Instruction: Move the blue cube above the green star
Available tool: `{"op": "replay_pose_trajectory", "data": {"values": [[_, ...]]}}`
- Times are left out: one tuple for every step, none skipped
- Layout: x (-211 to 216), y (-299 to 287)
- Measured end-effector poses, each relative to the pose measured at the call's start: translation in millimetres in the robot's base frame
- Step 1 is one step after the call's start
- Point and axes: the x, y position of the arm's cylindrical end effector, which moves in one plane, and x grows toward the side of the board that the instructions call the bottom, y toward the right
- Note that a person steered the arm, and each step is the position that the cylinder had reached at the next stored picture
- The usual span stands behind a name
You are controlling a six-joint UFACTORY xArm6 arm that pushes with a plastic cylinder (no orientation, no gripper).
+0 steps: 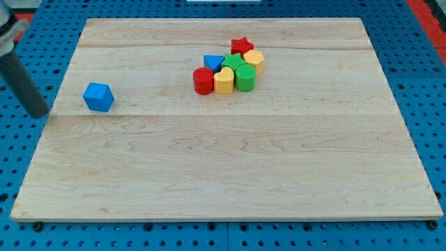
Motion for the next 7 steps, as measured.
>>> {"op": "replay_pose_trajectory", "data": {"values": [[6,30],[-5,63],[-47,73],[-96,82],[-138,100],[-142,88],[-132,31]]}}
